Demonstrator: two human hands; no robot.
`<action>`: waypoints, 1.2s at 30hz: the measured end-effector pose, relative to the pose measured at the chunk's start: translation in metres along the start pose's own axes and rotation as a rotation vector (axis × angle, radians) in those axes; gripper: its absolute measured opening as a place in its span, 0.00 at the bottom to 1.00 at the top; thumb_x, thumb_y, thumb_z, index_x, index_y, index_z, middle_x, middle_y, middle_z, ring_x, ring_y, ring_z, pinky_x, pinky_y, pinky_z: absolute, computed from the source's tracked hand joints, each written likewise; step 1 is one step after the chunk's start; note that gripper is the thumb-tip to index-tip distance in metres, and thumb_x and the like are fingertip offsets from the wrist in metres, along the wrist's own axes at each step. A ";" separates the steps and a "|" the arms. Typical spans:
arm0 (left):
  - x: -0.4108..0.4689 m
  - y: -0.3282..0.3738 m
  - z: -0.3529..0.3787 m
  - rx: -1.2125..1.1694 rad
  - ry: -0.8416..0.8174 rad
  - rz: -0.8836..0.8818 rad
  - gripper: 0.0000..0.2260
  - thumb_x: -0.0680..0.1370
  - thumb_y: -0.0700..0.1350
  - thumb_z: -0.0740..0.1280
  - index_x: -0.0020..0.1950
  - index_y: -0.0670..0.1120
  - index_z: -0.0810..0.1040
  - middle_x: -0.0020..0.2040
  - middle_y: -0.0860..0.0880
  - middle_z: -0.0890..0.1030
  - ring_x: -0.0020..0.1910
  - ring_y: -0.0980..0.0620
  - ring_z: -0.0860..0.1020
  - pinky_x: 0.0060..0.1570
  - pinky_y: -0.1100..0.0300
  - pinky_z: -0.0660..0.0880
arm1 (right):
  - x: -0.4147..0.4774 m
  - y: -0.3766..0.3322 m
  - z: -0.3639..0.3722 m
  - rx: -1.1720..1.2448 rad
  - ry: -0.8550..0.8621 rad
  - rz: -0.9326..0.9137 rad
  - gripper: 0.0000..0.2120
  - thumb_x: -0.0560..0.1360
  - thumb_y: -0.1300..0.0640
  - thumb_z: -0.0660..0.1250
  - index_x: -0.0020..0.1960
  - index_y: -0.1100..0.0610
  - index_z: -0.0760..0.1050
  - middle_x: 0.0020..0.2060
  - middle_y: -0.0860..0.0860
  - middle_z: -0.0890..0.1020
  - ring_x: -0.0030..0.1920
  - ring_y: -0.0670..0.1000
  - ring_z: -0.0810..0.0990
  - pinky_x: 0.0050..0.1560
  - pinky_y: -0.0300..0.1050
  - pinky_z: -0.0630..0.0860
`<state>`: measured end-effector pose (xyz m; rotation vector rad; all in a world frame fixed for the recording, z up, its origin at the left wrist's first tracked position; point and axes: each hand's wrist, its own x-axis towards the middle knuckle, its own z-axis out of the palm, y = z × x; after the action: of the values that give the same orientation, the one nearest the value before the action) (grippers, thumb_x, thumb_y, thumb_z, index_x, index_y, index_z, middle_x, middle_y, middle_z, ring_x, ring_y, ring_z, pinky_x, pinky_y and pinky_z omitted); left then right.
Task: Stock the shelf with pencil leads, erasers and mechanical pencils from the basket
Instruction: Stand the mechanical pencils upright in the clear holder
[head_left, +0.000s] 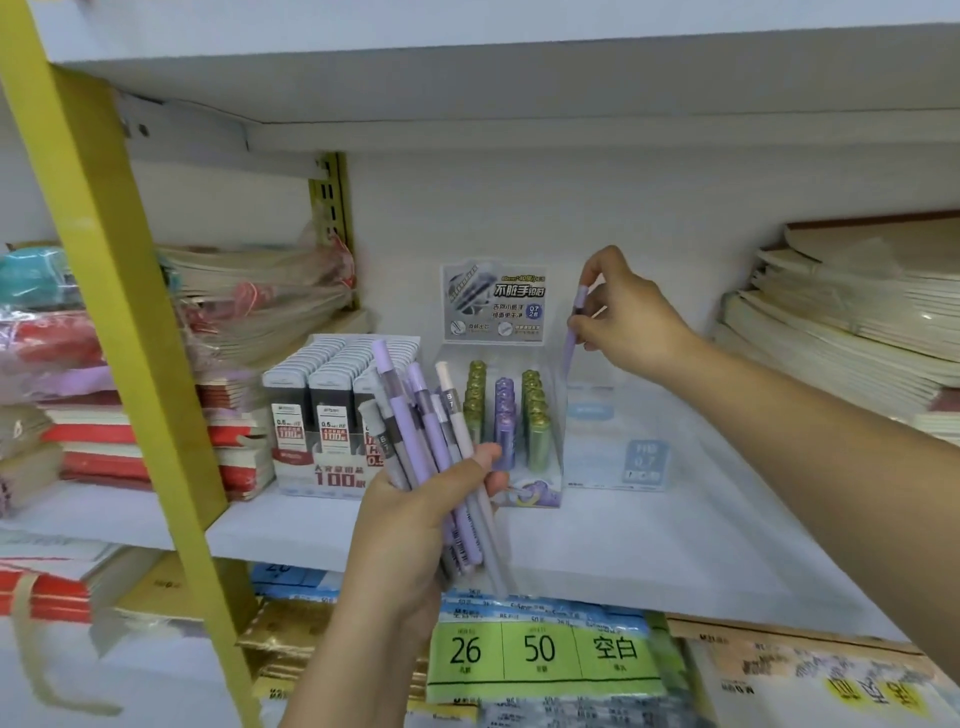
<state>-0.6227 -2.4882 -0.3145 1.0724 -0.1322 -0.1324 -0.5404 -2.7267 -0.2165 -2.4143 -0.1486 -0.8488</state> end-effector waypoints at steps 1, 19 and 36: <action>-0.002 0.000 0.000 -0.012 0.012 0.004 0.20 0.61 0.45 0.77 0.51 0.37 0.84 0.40 0.39 0.86 0.38 0.48 0.85 0.35 0.59 0.81 | 0.000 0.000 0.001 -0.001 -0.011 -0.003 0.14 0.74 0.64 0.67 0.50 0.53 0.62 0.38 0.57 0.82 0.33 0.47 0.81 0.39 0.44 0.79; -0.012 -0.002 -0.011 -0.038 0.077 -0.036 0.21 0.62 0.43 0.77 0.52 0.37 0.83 0.45 0.41 0.87 0.41 0.49 0.86 0.34 0.59 0.81 | 0.000 0.000 0.012 -0.105 0.048 -0.032 0.12 0.77 0.62 0.64 0.55 0.56 0.62 0.38 0.59 0.80 0.39 0.60 0.81 0.45 0.57 0.79; -0.006 -0.006 -0.016 -0.026 0.060 -0.031 0.13 0.64 0.42 0.77 0.47 0.39 0.86 0.45 0.40 0.87 0.42 0.48 0.86 0.34 0.60 0.81 | -0.002 0.000 0.011 -0.110 -0.003 0.028 0.12 0.76 0.61 0.66 0.52 0.53 0.63 0.36 0.56 0.81 0.36 0.56 0.82 0.42 0.54 0.81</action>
<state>-0.6264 -2.4763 -0.3271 1.0516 -0.0600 -0.1299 -0.5355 -2.7202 -0.2247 -2.5142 -0.0709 -0.8619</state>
